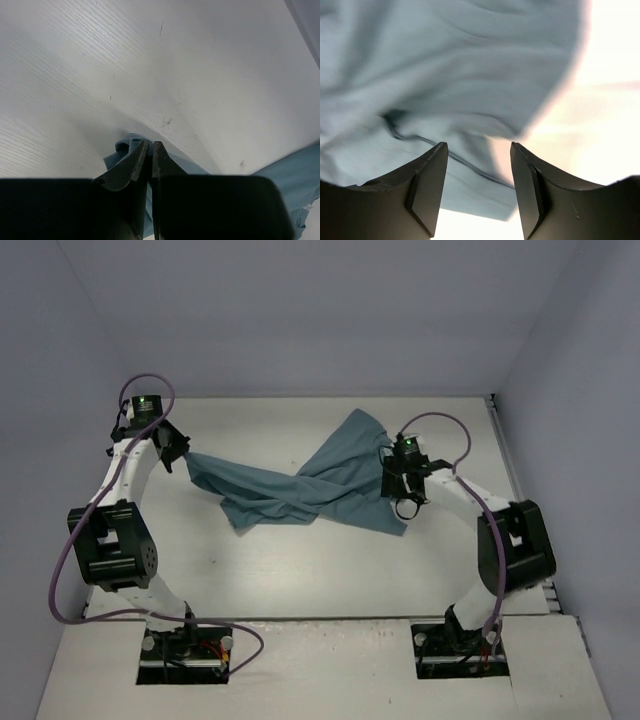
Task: Fold and stack the t-shirts
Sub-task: Flatten out the tshirt
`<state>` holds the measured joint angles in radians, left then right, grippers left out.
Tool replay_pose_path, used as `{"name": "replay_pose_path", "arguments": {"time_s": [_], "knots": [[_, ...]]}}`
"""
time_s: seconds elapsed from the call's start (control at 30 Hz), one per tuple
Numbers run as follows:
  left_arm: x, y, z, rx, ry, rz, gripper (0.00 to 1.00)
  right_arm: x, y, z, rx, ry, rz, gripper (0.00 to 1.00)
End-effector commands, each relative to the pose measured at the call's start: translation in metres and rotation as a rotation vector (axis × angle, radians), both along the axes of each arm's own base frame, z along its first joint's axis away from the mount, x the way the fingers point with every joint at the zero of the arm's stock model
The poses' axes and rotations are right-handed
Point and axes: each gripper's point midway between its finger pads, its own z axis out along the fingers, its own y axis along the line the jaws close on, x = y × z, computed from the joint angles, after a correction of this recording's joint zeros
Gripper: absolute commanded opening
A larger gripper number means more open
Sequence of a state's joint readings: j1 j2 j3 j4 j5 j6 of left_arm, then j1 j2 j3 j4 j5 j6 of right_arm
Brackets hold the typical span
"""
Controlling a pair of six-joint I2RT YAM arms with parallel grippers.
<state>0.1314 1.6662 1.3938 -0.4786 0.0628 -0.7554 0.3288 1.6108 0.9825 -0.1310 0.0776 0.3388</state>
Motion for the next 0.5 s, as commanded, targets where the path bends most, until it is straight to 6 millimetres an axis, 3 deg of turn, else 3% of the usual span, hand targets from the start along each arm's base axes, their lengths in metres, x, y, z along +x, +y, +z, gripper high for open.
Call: {"name": "replay_pose_path", "arguments": {"time_s": [0.0, 0.37, 0.47], "knots": [[-0.005, 0.000, 0.024, 0.018, -0.065, -0.025, 0.00, -0.021, -0.021, 0.011, 0.052, -0.020, -0.057, 0.50], [-0.014, -0.005, 0.017, -0.005, -0.050, -0.045, 0.00, -0.077, -0.032, -0.023, 0.121, 0.078, -0.129, 0.47], [-0.016, -0.006, 0.018, -0.001, -0.049, -0.049, 0.00, -0.075, -0.026, -0.023, 0.158, 0.070, -0.106, 0.45]]}}
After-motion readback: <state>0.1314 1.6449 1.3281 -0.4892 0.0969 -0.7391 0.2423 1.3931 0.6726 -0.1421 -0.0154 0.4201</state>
